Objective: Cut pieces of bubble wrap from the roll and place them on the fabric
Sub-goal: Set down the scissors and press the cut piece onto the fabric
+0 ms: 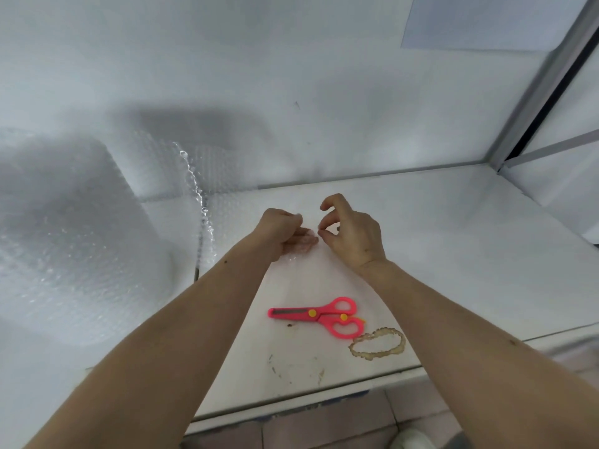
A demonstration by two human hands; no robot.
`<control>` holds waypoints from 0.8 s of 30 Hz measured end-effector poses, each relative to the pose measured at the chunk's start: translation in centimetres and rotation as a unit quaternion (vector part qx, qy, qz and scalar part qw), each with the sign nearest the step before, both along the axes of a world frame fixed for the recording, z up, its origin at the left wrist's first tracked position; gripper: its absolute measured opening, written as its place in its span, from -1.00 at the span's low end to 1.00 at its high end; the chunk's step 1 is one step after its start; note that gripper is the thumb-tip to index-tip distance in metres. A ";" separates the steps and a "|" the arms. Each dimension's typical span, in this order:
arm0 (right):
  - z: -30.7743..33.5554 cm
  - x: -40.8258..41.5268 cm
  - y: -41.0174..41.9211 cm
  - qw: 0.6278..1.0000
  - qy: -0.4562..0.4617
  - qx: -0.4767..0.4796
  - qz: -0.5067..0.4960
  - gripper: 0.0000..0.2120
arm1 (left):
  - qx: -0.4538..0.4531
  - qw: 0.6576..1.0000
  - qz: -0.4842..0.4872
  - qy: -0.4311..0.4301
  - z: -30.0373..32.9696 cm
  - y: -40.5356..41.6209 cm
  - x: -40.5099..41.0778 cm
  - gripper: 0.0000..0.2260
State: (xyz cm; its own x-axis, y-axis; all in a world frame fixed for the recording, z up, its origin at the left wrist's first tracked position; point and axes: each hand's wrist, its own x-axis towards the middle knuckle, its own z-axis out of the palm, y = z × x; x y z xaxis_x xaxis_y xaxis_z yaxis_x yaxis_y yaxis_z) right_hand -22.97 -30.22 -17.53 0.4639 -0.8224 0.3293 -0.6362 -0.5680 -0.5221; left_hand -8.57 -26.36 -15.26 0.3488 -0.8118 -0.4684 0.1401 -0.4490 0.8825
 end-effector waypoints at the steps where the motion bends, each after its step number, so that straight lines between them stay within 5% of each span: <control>1: 0.0 -0.1 0.1 1.000 0.007 -0.006 0.014 -0.65 | 0.005 1.000 0.010 0.009 0.0 -0.2 0.0 -0.88; 6: -0.4 -0.6 0.0 0.998 0.025 -0.014 0.050 -0.63 | 0.009 0.999 0.018 0.045 0.1 -0.7 -0.1 -0.81; 10: -1.0 -0.9 -0.4 0.998 -0.006 0.009 0.064 -0.57 | 0.011 0.999 0.013 0.029 0.0 -0.8 -0.4 -0.94; 18: -1.5 -0.8 -0.7 0.980 0.009 -0.137 0.143 -0.58 | -0.005 0.999 0.037 0.027 -0.5 -0.6 -0.1 -0.63; 21: -1.0 -0.9 -0.6 0.994 -0.069 -0.063 0.052 -0.68 | -0.021 0.999 0.039 0.005 -0.9 -0.6 -0.1 -0.64; 24: -0.5 -0.5 -1.4 0.980 -0.154 0.117 -0.054 -0.77 | -0.053 0.998 0.022 0.005 -1.2 -0.4 -0.2 -0.61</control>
